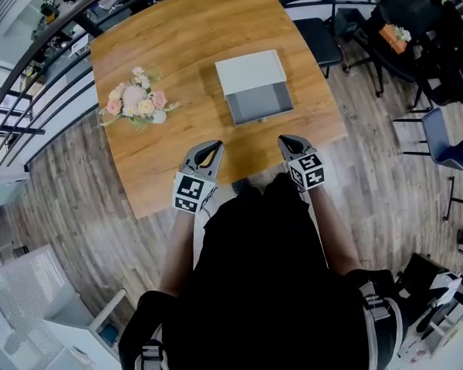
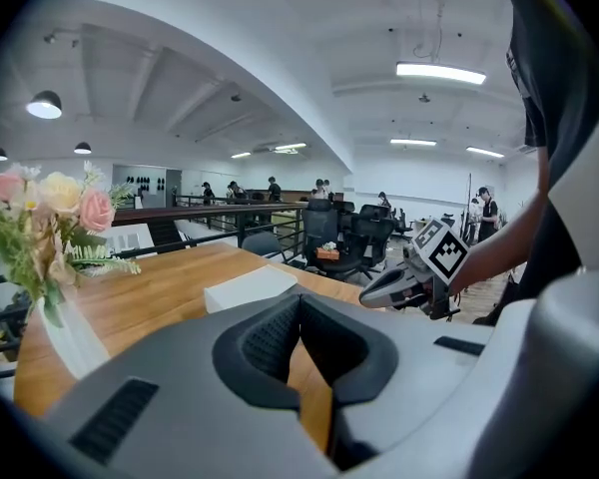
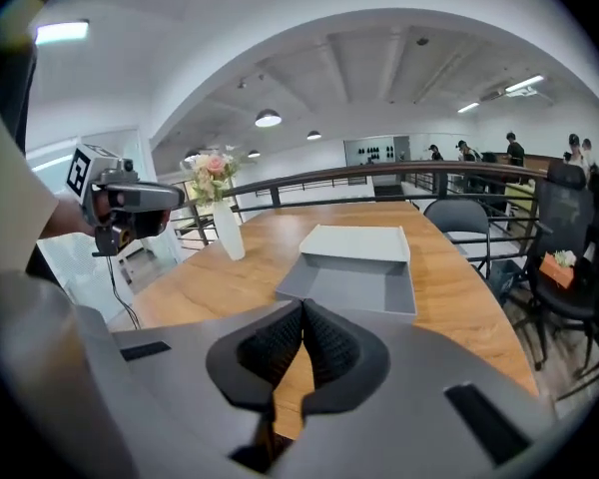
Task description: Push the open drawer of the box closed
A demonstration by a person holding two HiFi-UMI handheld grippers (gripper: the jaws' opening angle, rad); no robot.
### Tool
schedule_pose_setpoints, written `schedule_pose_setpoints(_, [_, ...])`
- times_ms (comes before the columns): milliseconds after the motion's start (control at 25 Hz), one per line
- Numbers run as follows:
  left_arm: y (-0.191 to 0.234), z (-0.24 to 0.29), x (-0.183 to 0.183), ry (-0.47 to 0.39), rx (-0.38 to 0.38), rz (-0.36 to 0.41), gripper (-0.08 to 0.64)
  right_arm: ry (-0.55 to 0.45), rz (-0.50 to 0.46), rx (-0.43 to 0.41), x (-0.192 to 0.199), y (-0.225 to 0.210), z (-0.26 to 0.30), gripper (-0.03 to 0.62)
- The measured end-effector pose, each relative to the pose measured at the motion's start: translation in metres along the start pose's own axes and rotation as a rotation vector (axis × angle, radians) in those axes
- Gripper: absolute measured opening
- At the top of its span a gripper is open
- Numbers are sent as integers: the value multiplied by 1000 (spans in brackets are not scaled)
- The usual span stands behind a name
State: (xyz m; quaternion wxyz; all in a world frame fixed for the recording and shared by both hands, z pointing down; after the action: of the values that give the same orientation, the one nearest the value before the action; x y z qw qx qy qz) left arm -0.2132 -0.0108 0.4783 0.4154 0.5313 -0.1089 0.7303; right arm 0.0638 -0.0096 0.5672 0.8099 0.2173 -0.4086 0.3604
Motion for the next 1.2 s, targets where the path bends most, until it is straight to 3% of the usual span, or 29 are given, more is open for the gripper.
schedule_pose_setpoints(400, [16, 1, 0, 27, -13, -2, 21, 49, -6, -23, 3, -3, 38, 17])
schedule_pose_setpoints(720, [26, 15, -6, 5, -54, -49, 21, 119, -31, -85, 14, -22, 68, 17])
schedule_pose_setpoints(920, [33, 28, -15, -14, -121, -53, 21, 150, -73, -138, 18, -35, 83, 17])
schedule_pose_setpoints(1200, [36, 39, -22, 12, -149, -53, 20, 196, -78, -201, 32, -43, 108, 17])
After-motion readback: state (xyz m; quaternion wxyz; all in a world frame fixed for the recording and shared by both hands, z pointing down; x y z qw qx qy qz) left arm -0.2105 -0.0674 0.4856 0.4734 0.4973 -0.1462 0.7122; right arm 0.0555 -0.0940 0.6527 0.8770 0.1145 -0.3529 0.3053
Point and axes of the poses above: the fingertips, and each gripper's own axes: z forward along the fingers, y to its left, x out of its underside, the point moved 9 cm from there along -z, backward along the fingers, and after that the axes turned 15 degrees about -z, right-handed, at the moved point
